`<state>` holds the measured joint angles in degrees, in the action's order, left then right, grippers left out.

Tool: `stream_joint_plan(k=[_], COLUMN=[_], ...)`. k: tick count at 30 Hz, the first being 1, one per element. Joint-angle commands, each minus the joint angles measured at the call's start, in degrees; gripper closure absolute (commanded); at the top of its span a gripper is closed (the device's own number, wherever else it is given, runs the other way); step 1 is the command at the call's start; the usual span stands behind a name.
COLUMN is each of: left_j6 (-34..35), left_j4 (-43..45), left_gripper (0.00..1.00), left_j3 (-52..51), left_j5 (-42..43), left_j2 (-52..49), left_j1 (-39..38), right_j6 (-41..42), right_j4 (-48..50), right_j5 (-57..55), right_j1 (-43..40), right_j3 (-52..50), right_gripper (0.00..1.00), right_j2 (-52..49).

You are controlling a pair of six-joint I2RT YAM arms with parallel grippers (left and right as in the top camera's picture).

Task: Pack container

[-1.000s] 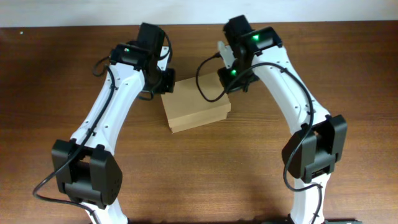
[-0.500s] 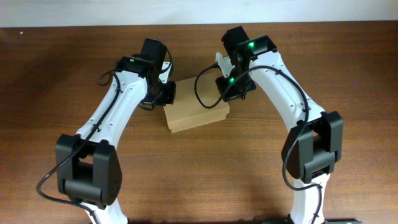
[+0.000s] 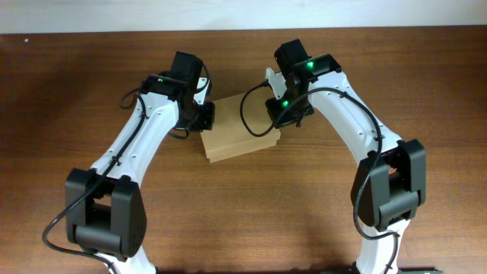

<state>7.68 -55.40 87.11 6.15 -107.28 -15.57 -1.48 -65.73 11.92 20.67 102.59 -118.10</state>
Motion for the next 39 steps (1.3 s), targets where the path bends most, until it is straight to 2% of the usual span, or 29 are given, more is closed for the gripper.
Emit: stream_joint_plan(k=[1,9,18,23,26,28,30,31,32,39], left_j6=[-0.9,-0.46,-0.98,-1.38,-1.36,-1.36,-1.36,-1.38,-1.36,-1.36], left_j4=[-1.88,-7.1,-15.26,-20.74,-23.61,-24.46,-24.63,-24.61,-24.61,-24.87], left_gripper=[0.98,0.98,0.93,0.92,0.83,0.67,0.46,0.31,0.0,0.0], left_j3=[0.79,17.44,44.61,58.55,65.48,68.52,70.07,70.29,70.29,70.27], left_j5=[0.31,0.28,-0.5,-4.83,-6.64,-7.08,-7.78,-8.2,-8.83,-10.08], left_j2=[-1.97,-1.86,-1.84,-1.68,-1.38,-0.9,-0.28,0.11,0.42,0.48], left_j1=[0.74,4.0,10.54,13.53,14.99,15.69,16.28,16.55,16.65,16.87], right_j6=[0.35,0.24,0.22,0.22,0.2,0.2,0.2,0.2,0.2,0.22], right_j4=[-1.18,-2.45,-8.68,-9.42,-9.4,-9.29,-9.22,-9.07,-9.01,-9.09], right_j5=[1.38,-1.62,-2.47,-2.49,-2.51,-3.3,-5.07,-5.92,-6.91,-8.09], right_j1=[0.57,-2.71,-9.57,-10.23,-10.25,-10.25,-10.25,-10.25,-10.25,-10.25], right_j3=[2.1,16.26,36.09,46.69,52.04,54.6,56.04,56.3,56.35,56.33], right_gripper=[0.96,0.96,0.96,0.96,0.95,0.83,0.53,0.01,0.01,0.01], right_j2=[1.09,7.08,11.19,14.86,17.35,18.95,20.68,21.42,22.1,24.0])
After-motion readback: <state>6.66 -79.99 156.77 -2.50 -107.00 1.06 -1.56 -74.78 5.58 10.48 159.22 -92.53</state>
